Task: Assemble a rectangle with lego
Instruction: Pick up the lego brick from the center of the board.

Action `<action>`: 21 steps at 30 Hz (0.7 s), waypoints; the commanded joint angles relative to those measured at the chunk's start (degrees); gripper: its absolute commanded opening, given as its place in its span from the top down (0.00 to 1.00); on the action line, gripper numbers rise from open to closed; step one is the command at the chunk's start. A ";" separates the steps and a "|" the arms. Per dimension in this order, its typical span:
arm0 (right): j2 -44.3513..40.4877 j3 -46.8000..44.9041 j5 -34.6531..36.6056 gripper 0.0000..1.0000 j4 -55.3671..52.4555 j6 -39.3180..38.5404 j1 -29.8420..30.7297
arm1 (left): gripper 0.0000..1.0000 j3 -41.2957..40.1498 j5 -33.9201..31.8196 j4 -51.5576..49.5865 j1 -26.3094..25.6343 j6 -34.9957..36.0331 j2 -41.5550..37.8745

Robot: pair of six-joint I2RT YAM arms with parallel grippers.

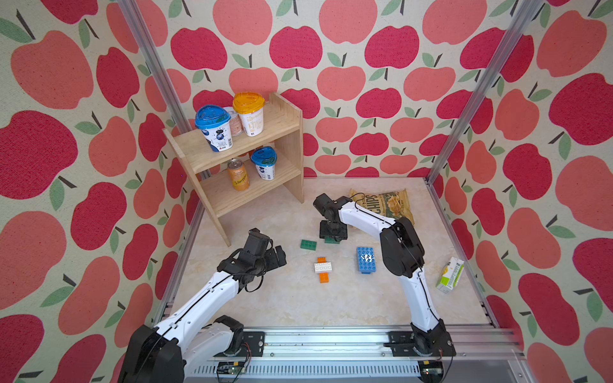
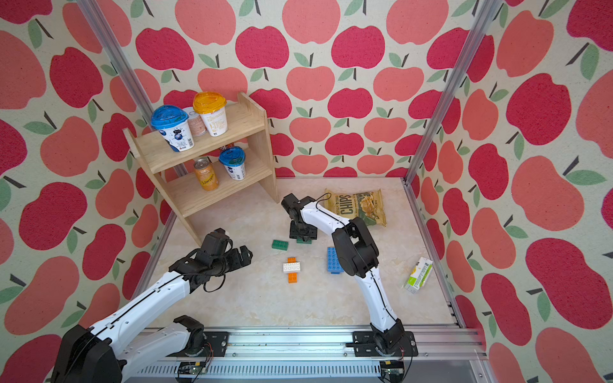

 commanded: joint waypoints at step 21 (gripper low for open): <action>-17.04 -5.67 2.58 0.81 -9.82 1.54 16.20 | 0.03 0.77 -3.17 -2.96 -0.06 -0.59 -5.88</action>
